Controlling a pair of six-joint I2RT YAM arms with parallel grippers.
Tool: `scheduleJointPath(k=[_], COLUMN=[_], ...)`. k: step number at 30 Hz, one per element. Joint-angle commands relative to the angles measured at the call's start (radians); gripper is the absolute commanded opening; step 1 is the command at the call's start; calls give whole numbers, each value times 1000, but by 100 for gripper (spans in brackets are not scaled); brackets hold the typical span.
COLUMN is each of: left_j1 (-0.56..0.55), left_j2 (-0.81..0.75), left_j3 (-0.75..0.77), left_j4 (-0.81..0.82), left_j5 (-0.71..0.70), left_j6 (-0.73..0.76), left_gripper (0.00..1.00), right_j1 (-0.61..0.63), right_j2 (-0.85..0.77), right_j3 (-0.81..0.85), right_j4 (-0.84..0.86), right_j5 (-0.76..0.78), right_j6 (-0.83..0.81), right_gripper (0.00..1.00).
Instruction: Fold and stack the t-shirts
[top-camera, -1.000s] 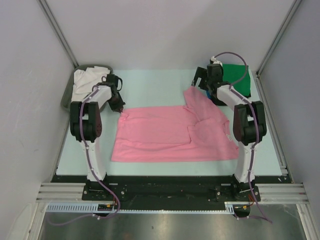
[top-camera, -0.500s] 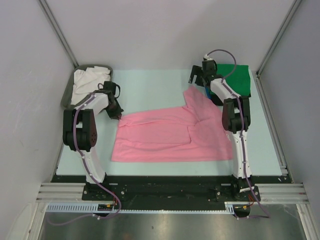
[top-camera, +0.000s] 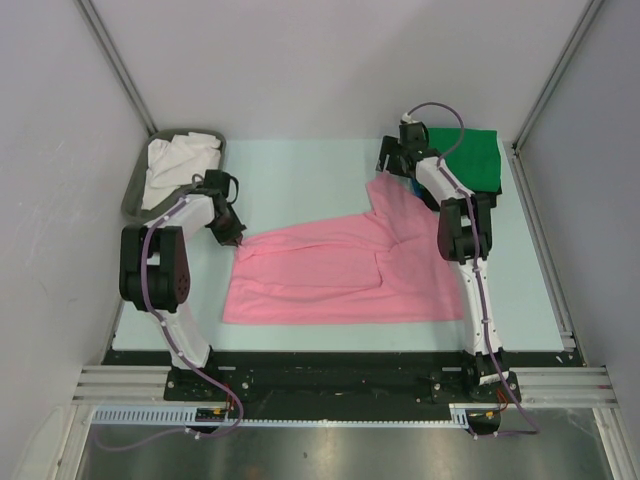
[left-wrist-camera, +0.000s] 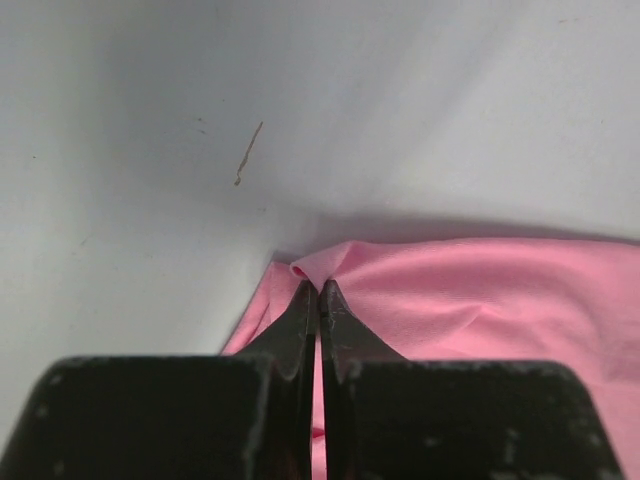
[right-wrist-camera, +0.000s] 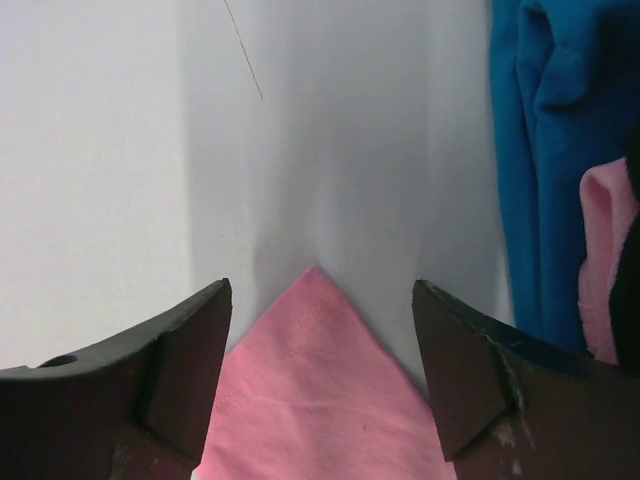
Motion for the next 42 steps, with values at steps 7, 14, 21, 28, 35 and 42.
scheduleJointPath(k=[7,14,21,28,35,42], left_j1=[18,22,27,27,31,30], left_j2=[-33,-41,-44,-61,-77,-91], left_j3=[-2,-8,6,78,147,156], left_j4=[20,23,14,-25,-38,-15], left_j5=[36,45,47,38,49,84], left_j6=[-30,-29,-25,-9,19,37], left_gripper=[0,0,0,0,0,0], right_j1=[51,65,63,62,63,45], right_j2=[57,71,80,-85,-386,-728], right_j3=[63,84,132,25,-254,-639], right_j4=[-124,-140,-143,-72,-48,32], right_j5=[71,123,166,215,227,242], right_j6=[-69,-77,-88,-94,-103,-60], right_gripper=[62,28,0,0,0,0])
